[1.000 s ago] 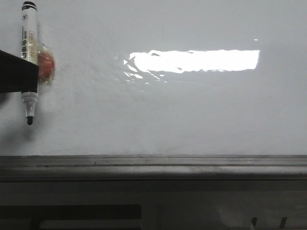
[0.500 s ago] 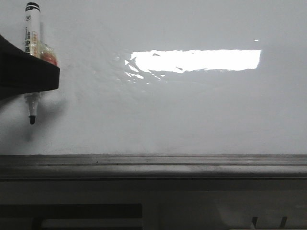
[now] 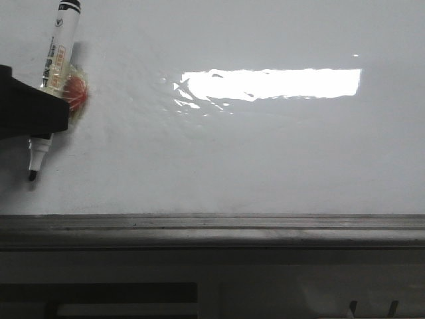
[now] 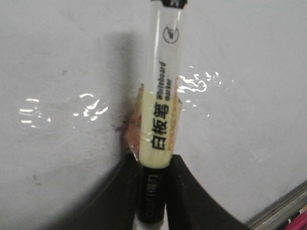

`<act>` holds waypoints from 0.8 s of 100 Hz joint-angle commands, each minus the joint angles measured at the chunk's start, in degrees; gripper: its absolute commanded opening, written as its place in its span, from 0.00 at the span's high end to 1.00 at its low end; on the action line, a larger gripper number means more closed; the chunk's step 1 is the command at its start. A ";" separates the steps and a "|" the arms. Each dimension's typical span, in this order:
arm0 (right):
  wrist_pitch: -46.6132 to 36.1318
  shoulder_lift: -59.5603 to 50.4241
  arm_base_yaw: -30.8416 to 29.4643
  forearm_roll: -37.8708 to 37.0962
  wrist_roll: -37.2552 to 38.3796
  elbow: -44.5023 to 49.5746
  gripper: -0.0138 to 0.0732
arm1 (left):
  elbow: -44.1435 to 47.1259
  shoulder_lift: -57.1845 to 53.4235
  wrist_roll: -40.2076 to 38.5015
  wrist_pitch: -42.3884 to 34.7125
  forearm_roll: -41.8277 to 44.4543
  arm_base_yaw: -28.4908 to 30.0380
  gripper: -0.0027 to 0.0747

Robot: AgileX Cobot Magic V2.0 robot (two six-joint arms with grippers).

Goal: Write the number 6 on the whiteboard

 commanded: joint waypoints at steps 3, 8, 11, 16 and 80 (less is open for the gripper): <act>-1.35 1.63 3.51 -0.41 -0.15 -3.18 0.91 | -1.16 0.05 -0.49 -0.94 -1.38 -0.07 0.99; 0.47 2.47 5.63 -0.41 -0.15 -3.92 0.91 | -1.16 -0.21 -0.49 -0.43 -1.27 -0.07 0.99; 1.46 2.99 7.19 -0.41 -0.15 -4.41 0.91 | -1.16 -0.51 -0.49 -0.15 -0.91 -0.07 0.99; 2.82 3.95 9.52 -0.31 -0.15 -5.25 0.91 | -1.16 -0.94 -0.49 0.09 1.01 -0.07 0.99; -4.20 24.83 43.91 1.46 -0.25 -17.19 0.44 | -1.27 -2.64 -0.21 -3.55 44.10 -7.74 0.99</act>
